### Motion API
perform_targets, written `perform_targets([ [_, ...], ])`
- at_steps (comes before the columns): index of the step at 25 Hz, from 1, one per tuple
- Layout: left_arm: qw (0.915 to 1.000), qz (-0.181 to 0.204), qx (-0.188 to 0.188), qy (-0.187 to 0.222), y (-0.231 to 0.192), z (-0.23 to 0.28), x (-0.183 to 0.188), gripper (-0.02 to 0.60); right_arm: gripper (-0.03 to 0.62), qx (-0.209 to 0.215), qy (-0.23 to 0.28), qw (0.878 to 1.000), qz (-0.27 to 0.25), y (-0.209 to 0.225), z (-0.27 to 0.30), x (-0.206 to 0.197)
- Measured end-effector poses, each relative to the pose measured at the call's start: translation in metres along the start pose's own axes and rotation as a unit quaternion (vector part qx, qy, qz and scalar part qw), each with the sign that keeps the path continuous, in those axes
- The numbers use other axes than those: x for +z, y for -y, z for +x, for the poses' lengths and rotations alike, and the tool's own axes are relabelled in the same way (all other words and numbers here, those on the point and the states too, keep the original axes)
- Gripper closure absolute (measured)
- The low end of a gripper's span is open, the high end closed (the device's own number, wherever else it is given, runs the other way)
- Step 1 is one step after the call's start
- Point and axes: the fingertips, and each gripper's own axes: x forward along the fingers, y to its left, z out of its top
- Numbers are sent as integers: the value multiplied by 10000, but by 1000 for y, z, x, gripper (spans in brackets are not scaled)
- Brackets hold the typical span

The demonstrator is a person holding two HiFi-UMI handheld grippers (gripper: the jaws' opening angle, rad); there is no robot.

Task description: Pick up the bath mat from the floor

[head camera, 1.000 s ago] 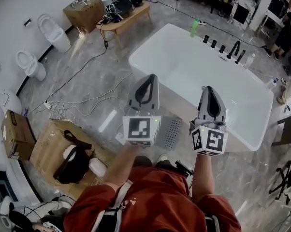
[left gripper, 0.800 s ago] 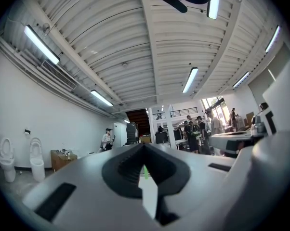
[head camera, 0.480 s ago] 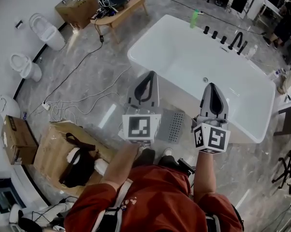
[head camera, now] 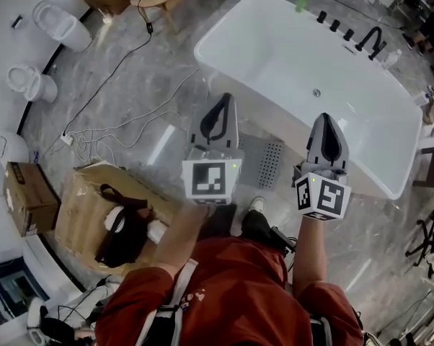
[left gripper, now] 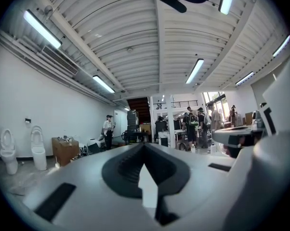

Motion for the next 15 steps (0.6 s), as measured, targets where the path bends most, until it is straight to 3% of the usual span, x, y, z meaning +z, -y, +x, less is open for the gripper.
perform_targets([
  [15,9955,-137,-136,-925,-12,35,-136,566,582,-140,-988,9950,-58,-6,26,-133],
])
